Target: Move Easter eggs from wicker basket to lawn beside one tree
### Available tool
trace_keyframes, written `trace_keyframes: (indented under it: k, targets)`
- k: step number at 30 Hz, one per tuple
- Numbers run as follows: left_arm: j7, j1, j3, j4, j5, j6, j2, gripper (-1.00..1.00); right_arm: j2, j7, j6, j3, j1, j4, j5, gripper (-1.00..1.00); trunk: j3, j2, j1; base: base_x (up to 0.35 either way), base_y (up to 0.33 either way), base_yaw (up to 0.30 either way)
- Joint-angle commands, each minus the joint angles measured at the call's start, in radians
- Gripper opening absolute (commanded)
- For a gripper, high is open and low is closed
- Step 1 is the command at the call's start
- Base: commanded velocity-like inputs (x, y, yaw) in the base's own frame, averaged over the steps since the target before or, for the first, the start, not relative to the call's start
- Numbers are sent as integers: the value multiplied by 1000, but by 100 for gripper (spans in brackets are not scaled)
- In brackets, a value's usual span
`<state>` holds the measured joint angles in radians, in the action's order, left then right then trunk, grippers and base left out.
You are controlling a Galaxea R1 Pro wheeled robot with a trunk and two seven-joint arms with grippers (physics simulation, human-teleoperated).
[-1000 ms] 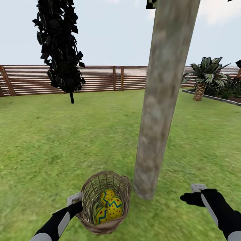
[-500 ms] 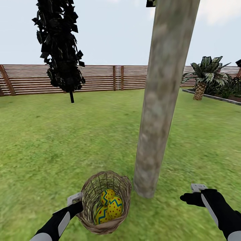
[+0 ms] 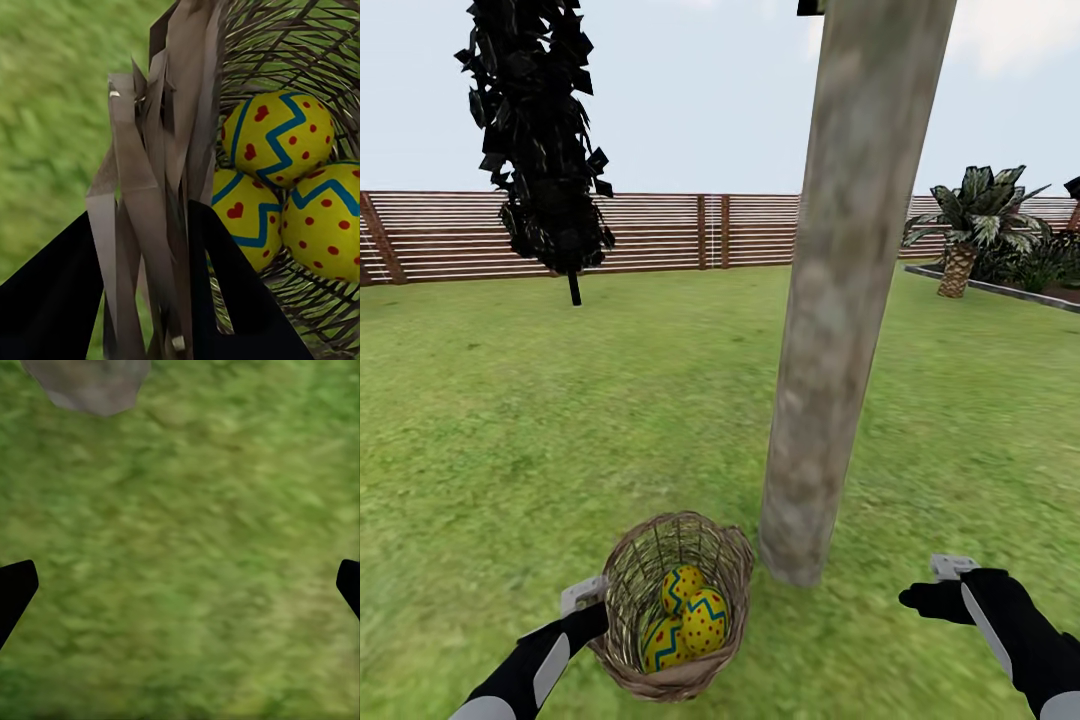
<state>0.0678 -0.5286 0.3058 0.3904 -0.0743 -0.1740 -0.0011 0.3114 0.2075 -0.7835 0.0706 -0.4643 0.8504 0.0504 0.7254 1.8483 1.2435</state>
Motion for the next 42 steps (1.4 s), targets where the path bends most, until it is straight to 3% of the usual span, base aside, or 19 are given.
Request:
trace_keyframes:
  k: [1,5,40,41,42]
  targets:
    - [6,-1,6,2,-12,-7,0,-100,0,1,-5,1,0,1,5,100,4,8,4,0,0,0]
    - [6,12,7,7,-14,-6,3,-100,-5,-1,-2,-5,-5,-4,5,100,7,15,8,0,0,0]
    - [6,12,7,1,-22,-4,0,-100,-5,0,-2,-11,-6,-4,4,100,117,260,142,0,0,0]
    - [6,16,6,83,-20,-97,2,-100,-6,1,-1,-15,-7,-5,5,100,117,259,141,0,0,0]
    - [6,16,7,88,-22,-103,4,-100,-6,1,0,-15,-7,-5,4,100,117,259,141,0,0,0]
